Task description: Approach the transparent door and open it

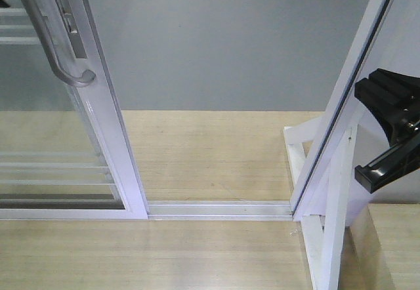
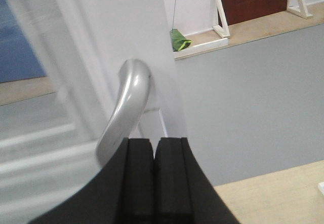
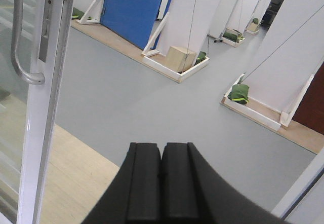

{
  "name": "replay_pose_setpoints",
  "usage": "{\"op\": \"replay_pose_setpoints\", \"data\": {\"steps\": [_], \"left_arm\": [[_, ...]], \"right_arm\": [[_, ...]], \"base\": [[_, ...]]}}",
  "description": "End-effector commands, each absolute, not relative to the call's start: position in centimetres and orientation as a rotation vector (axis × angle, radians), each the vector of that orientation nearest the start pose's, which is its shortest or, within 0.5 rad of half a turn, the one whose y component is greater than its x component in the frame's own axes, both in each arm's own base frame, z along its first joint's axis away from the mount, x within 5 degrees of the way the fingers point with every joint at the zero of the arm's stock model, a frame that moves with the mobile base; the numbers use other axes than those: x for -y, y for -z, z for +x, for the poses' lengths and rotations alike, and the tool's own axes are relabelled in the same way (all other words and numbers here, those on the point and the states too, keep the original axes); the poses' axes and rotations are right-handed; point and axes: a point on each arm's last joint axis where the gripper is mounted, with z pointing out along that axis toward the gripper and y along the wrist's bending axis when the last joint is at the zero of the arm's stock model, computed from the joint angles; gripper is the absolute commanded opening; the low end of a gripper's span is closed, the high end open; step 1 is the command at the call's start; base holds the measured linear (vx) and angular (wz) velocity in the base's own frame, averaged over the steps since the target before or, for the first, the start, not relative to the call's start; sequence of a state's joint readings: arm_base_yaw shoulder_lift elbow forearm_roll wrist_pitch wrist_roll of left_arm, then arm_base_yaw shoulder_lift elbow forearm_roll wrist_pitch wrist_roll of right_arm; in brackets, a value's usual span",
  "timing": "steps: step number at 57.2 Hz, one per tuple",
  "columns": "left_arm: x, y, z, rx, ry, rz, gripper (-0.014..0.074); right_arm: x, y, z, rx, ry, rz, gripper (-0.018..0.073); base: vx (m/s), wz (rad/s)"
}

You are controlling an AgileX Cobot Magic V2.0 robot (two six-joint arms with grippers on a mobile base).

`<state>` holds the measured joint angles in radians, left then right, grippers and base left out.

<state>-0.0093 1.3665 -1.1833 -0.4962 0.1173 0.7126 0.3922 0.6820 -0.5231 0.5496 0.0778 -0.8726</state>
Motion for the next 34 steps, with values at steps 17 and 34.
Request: {"op": "replay_pose_setpoints", "data": {"steps": [17,34], "left_arm": [[2.4,-36.5,16.5,-1.683,0.028,0.287,0.0],[3.2,-32.6,7.8,-1.656,0.306,0.272,0.0]], "right_arm": [[-4.8,-35.2,10.5,-1.459,-0.201,-0.47,-0.0001],[-4.0,-35.3,5.0,-1.405,-0.316,-0.579,-0.0001]], "base": [[0.0,0.0],[0.0,0.0]]}}
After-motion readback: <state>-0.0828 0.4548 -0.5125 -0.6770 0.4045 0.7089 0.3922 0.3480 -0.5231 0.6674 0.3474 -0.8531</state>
